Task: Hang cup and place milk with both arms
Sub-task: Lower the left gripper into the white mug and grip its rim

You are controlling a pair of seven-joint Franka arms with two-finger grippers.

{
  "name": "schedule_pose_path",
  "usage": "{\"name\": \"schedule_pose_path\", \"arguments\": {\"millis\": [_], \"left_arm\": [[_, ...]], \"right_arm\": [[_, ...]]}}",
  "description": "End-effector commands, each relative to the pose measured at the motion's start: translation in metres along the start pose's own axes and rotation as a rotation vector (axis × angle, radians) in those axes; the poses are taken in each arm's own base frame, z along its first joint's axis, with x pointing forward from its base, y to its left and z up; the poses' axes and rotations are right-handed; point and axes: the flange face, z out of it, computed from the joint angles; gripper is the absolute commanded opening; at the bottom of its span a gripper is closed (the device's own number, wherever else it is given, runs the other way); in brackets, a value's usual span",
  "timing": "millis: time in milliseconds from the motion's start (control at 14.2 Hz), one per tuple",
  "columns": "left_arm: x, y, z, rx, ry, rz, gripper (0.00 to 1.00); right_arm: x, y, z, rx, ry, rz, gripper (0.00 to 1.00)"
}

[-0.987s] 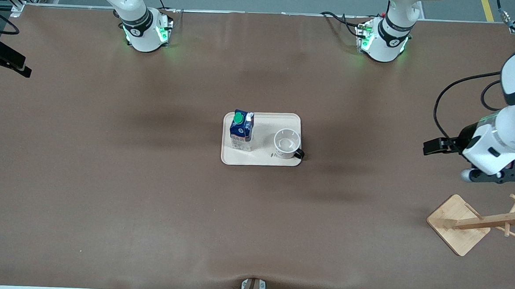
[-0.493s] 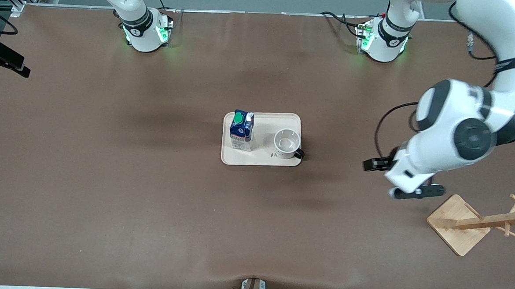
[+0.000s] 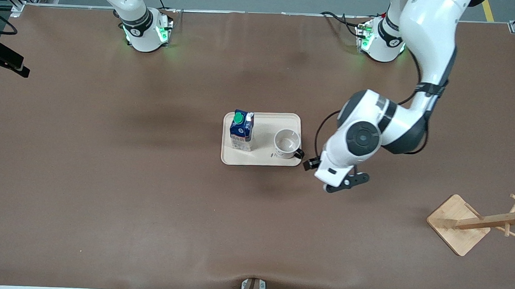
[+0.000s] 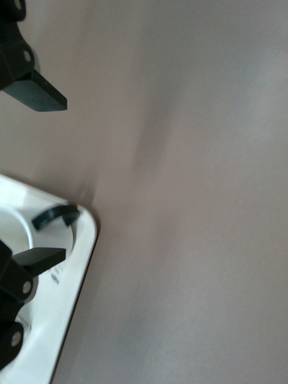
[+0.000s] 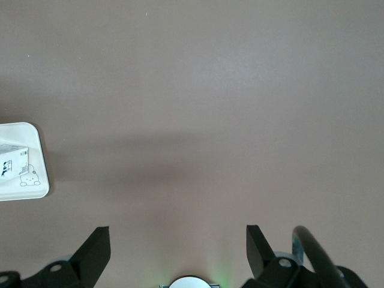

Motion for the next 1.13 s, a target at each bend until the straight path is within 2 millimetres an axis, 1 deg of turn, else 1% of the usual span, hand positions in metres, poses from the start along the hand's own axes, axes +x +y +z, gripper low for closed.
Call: {"name": "schedule_pose_path", "arguments": {"millis": [0,70,211,352,423,493,564,634,705,775,846,916,987,1057], "left_arm": [[-0.022,0.020,0.006,-0.004,0.037,-0.049,1.00],[-0.031,0.022,0.013,0.007,0.032,-0.051,1.00],[-0.040,0.012,0.019,0.031,0.021,-0.051,1.00],[-0.056,0.010,0.027,0.042,0.021,-0.060,1.00],[-0.062,0.013,0.030,0.037,0.024,-0.080,1.00],[-0.072,0.019,0.034,0.038,0.025,-0.093,1.00],[-0.083,0.023,0.041,0.048,0.023,-0.102,1.00],[-0.088,0.024,0.047,0.050,0.022,-0.112,1.00],[-0.090,0.023,0.052,0.055,0.019,-0.126,1.00],[-0.094,0.022,0.058,0.062,0.016,-0.127,1.00],[-0.100,0.024,0.065,0.056,0.020,-0.128,1.00],[-0.104,0.025,0.073,0.041,0.027,-0.139,1.00],[-0.110,0.028,0.083,0.030,0.031,-0.147,1.00],[-0.114,0.032,0.091,0.020,0.035,-0.148,1.00]], "right_arm": [[0.001,0.004,-0.004,-0.005,0.010,0.022,1.00],[0.001,0.005,-0.005,-0.004,0.013,0.023,1.00],[0.006,0.011,-0.001,-0.005,0.015,0.034,1.00],[0.011,0.011,0.005,-0.004,0.010,0.033,1.00],[0.017,0.012,0.009,-0.013,0.016,0.028,1.00],[0.027,0.015,0.014,-0.015,0.037,0.034,1.00],[0.030,0.017,0.013,-0.012,0.062,0.035,1.00],[0.032,0.017,0.012,-0.008,0.076,0.036,1.00],[0.033,0.016,0.015,-0.005,0.071,0.036,1.00],[0.043,0.011,0.034,-0.005,0.034,0.026,1.00],[0.060,0.005,0.060,-0.008,-0.020,0.014,1.00],[0.064,0.004,0.066,-0.009,-0.028,0.008,1.00],[0.064,0.001,0.066,-0.009,-0.028,0.001,1.00],[0.071,-0.002,0.076,-0.009,-0.036,0.000,1.00]]}}
